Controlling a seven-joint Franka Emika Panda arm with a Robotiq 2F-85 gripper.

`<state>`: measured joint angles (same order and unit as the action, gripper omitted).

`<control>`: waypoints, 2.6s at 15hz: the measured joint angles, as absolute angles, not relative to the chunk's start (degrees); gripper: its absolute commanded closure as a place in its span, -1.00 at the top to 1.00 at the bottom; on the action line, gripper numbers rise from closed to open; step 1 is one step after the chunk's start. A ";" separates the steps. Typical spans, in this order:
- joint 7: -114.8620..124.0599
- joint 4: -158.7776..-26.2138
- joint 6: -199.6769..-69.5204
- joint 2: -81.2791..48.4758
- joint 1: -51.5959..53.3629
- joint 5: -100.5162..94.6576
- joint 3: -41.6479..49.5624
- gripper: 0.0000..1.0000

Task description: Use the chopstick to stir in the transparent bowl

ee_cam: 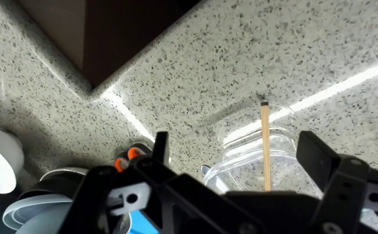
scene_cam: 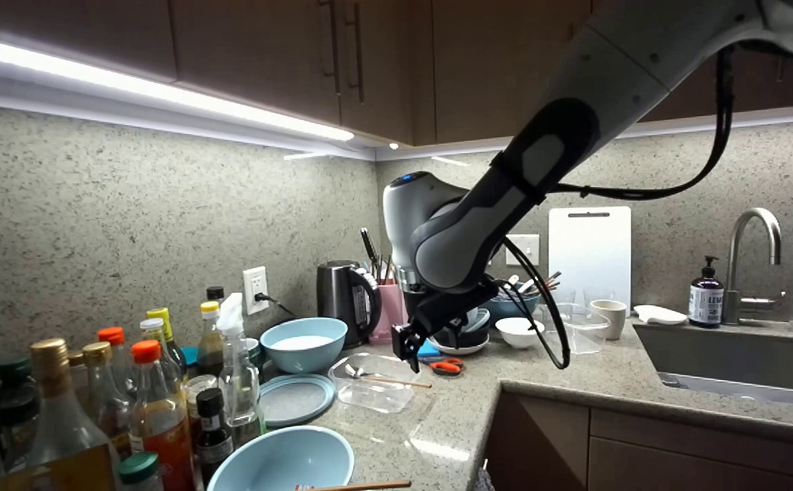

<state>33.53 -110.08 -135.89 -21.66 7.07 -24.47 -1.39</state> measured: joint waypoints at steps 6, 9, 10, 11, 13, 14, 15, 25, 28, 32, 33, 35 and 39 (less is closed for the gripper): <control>26.38 -98.66 -128.81 -30.59 10.01 -24.47 1.49 1.00; 25.56 -96.66 -127.58 -31.88 10.35 -24.47 1.94 1.00; 25.54 -96.64 -127.58 -31.88 10.41 -24.47 2.00 1.00; 24.69 -96.67 -127.58 -31.88 10.42 -23.95 1.91 1.00; 20.36 -96.62 -127.65 -32.15 10.27 -22.35 1.35 1.00; 18.06 -96.39 -127.64 -32.63 10.18 -21.65 1.05 1.00; 15.87 -95.92 -127.59 -33.40 10.04 -20.90 0.76 1.00; 2.05 -82.66 -120.72 -44.28 9.14 -17.85 0.30 -0.06; 1.83 -78.91 -118.66 -46.47 9.21 -17.88 0.33 -0.48; 1.82 -75.34 -116.11 -48.35 9.26 -17.88 0.36 -0.96; 1.82 -74.71 -115.65 -48.64 9.30 -17.92 0.40 -1.00; 1.82 -73.63 -114.66 -49.06 9.50 -18.10 0.61 -0.88; 1.83 -72.49 -113.40 -49.31 10.29 -18.43 1.19 -0.14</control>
<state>1.83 -72.49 -113.40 -49.31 10.29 -18.43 1.19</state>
